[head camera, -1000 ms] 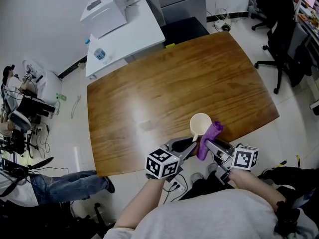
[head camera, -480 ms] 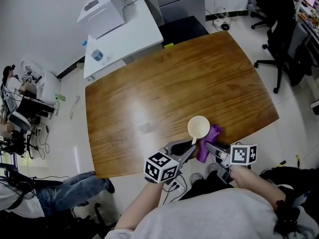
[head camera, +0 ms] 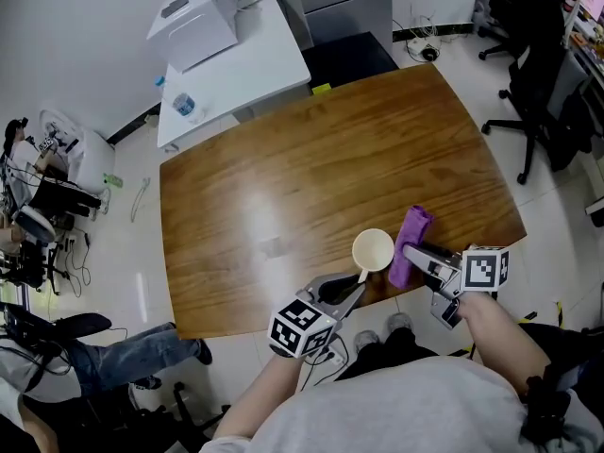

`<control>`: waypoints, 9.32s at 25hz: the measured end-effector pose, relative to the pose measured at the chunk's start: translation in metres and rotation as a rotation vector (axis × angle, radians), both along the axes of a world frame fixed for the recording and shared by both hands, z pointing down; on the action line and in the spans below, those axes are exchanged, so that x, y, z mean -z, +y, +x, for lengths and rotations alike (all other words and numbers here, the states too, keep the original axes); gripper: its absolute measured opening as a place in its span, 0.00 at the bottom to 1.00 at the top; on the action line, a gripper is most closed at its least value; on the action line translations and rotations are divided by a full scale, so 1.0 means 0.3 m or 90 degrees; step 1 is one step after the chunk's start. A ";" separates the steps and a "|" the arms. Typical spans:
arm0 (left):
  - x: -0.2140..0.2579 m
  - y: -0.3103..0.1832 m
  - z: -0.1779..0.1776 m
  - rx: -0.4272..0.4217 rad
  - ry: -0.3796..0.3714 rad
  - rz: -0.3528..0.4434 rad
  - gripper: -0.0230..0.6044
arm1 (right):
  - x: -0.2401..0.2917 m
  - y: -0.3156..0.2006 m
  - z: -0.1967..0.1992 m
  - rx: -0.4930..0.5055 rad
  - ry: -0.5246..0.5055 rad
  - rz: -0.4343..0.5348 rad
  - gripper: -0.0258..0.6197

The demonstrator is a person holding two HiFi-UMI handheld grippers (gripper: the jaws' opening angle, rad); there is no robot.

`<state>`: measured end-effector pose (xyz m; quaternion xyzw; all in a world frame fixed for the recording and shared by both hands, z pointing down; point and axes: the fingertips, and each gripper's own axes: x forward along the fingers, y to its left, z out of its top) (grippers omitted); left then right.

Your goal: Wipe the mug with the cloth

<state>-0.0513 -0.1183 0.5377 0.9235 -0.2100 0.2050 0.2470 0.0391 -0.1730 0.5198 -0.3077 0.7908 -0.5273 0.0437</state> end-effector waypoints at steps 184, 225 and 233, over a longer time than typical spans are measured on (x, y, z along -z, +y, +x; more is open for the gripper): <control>0.452 0.271 -0.152 0.111 0.193 0.132 0.04 | 0.372 0.475 -0.136 0.213 0.183 0.317 0.24; 0.572 1.559 0.147 0.158 0.191 0.142 0.04 | 0.414 1.797 0.045 0.323 0.144 0.366 0.24; 0.554 1.648 0.192 0.102 0.200 0.172 0.04 | 0.404 1.855 0.054 0.316 0.147 0.364 0.24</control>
